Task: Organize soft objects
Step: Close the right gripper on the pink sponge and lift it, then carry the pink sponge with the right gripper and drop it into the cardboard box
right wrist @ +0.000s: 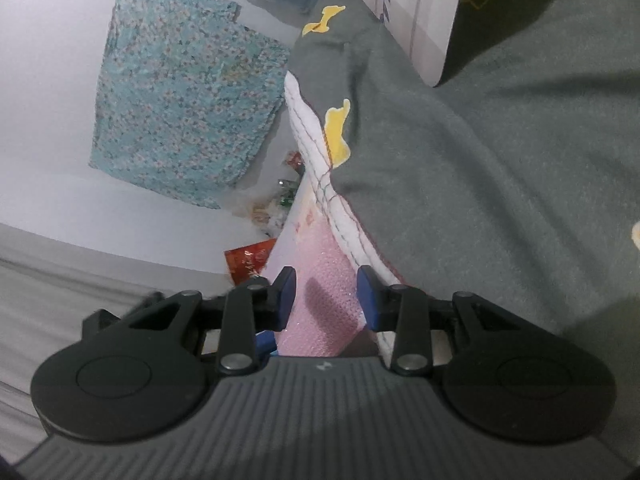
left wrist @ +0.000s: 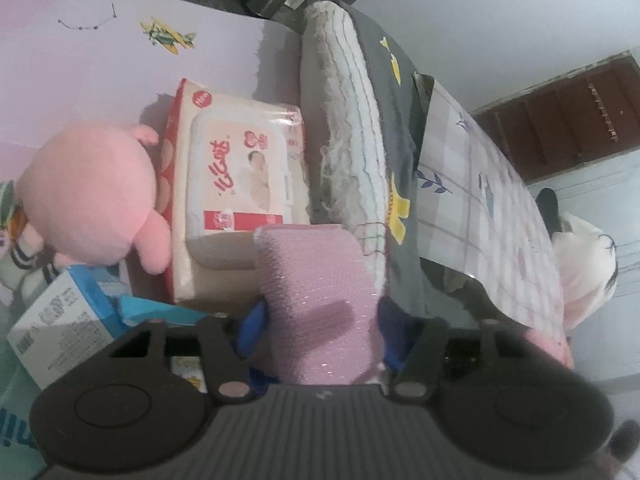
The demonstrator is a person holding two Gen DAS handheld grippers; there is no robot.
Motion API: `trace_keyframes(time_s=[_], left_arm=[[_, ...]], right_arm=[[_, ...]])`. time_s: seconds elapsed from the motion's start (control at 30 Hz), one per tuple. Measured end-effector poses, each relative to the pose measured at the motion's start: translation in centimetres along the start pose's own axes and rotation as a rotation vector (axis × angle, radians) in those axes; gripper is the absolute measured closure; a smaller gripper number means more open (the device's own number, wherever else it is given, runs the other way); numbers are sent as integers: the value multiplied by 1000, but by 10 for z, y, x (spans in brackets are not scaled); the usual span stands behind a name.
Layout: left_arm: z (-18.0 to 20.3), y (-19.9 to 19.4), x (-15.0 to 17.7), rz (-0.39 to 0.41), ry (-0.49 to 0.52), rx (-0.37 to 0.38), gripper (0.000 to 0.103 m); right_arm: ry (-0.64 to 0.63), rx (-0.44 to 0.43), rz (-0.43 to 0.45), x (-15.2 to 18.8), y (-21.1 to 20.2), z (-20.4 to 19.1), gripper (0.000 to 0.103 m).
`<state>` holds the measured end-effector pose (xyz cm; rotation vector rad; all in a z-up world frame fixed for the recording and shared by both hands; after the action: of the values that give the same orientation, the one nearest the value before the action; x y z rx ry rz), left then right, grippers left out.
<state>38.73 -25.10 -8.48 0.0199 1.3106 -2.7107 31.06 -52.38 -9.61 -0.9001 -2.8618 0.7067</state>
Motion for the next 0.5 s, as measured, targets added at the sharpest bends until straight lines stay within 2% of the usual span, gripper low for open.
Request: trace_keyframes(time_s=[0.07,0.27,0.5], left_arm=[[-1,-5,0,14,3,-8,66],[5,-34,9,63,46,44,73],[12,-77,38,95,116,86,73]], right_arm=[[-1,-7,4,1,-1,-2,69],[-6,-53,-6,13,-10,-14,69],[-72,-107,-5,48,-34,-47,69]])
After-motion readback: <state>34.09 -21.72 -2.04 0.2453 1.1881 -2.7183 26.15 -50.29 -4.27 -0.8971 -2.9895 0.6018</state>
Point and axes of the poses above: each gripper's, at about its wrist camera, not at the fingertips, and y roughly the way its jaws point, z to its right, x to its underside, the point moved 3 cm from there along y, roughly the way its jaws point, and after that the axes turned 11 degrees about -z, right-handed, at the moved point
